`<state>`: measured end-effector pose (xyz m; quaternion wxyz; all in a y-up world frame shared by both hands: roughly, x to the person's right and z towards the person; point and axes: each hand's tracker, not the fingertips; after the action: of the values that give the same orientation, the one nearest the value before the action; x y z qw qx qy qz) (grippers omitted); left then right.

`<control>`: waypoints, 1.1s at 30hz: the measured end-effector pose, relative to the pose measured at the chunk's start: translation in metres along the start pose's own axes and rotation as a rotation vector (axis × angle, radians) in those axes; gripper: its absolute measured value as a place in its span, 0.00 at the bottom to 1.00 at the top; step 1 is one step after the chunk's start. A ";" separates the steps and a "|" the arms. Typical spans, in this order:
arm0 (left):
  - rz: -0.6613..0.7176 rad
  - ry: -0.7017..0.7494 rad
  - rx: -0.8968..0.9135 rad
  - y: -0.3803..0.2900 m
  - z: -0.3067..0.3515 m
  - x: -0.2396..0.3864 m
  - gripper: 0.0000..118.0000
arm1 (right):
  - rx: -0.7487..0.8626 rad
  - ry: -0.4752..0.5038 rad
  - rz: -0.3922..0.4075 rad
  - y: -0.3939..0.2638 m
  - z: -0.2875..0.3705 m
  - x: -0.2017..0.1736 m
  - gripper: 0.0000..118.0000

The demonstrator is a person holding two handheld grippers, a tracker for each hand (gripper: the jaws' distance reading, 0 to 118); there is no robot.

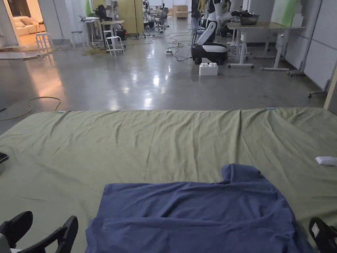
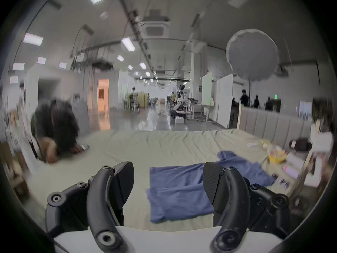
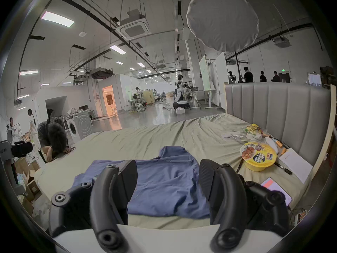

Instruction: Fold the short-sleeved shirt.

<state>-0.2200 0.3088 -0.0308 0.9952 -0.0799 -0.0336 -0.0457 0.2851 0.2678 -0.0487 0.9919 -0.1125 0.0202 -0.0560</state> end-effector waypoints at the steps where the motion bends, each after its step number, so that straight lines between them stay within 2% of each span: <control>1: -0.046 0.018 -0.026 0.000 0.009 0.009 0.66 | -0.008 0.012 0.014 0.000 0.006 -0.006 0.59; 2: -0.058 0.019 -0.033 -0.007 0.013 0.007 0.63 | -0.070 0.038 0.000 -0.003 0.011 -0.010 0.47; 3: -0.027 0.005 -0.027 -0.009 0.022 0.009 0.56 | -0.061 0.050 0.019 -0.005 0.017 -0.015 0.33; 4: -0.014 -0.022 -0.020 -0.009 0.029 0.011 0.43 | -0.060 0.048 0.032 -0.008 0.024 -0.020 0.16; 5: 0.020 -0.042 -0.014 -0.009 0.038 0.013 0.21 | -0.050 0.046 0.058 -0.009 0.032 -0.026 0.09; 6: 0.038 -0.064 -0.016 -0.008 0.044 0.016 0.01 | -0.043 0.054 0.073 -0.009 0.037 -0.030 0.09; 7: 0.035 -0.073 -0.009 -0.009 0.049 0.017 0.00 | -0.044 0.061 0.079 -0.010 0.041 -0.033 0.08; 12: 0.057 -0.075 -0.004 -0.010 0.059 0.015 0.00 | -0.014 0.073 0.097 -0.005 0.050 -0.044 0.01; 20: 0.095 -0.082 -0.036 -0.011 0.047 0.013 0.00 | -0.009 0.091 0.089 -0.003 0.050 -0.047 0.01; 23: 0.163 -0.088 -0.123 -0.023 0.024 0.008 0.00 | -0.036 0.098 0.097 -0.010 0.046 -0.047 0.01; 25: 0.238 -0.096 -0.280 -0.036 -0.003 -0.001 0.00 | -0.062 0.108 0.091 -0.015 0.043 -0.048 0.01; 26: 0.258 -0.076 -0.300 -0.046 -0.015 -0.008 0.03 | -0.073 0.111 0.088 -0.019 0.041 -0.047 0.01; 27: 0.273 -0.069 -0.318 -0.057 -0.027 -0.012 0.11 | -0.088 0.117 0.085 -0.023 0.039 -0.046 0.01; 28: 0.293 -0.079 -0.346 -0.068 -0.040 -0.016 0.24 | -0.104 0.123 0.080 -0.027 0.035 -0.045 0.01; 29: 0.328 -0.086 -0.383 -0.082 -0.059 -0.022 0.46 | -0.131 0.125 0.072 -0.033 0.032 -0.044 0.01; 30: 0.357 -0.083 -0.411 -0.094 -0.075 -0.029 0.59 | -0.169 0.129 0.065 -0.037 0.028 -0.042 0.01; 33: 0.455 -0.084 -0.513 -0.128 -0.129 -0.042 0.61 | -0.213 0.125 0.076 -0.046 0.020 -0.041 0.01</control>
<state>-0.2667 0.1659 -0.1409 0.9251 -0.3348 -0.0430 0.1740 0.2403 0.2321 -0.0176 0.9725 -0.2127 0.0921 -0.0229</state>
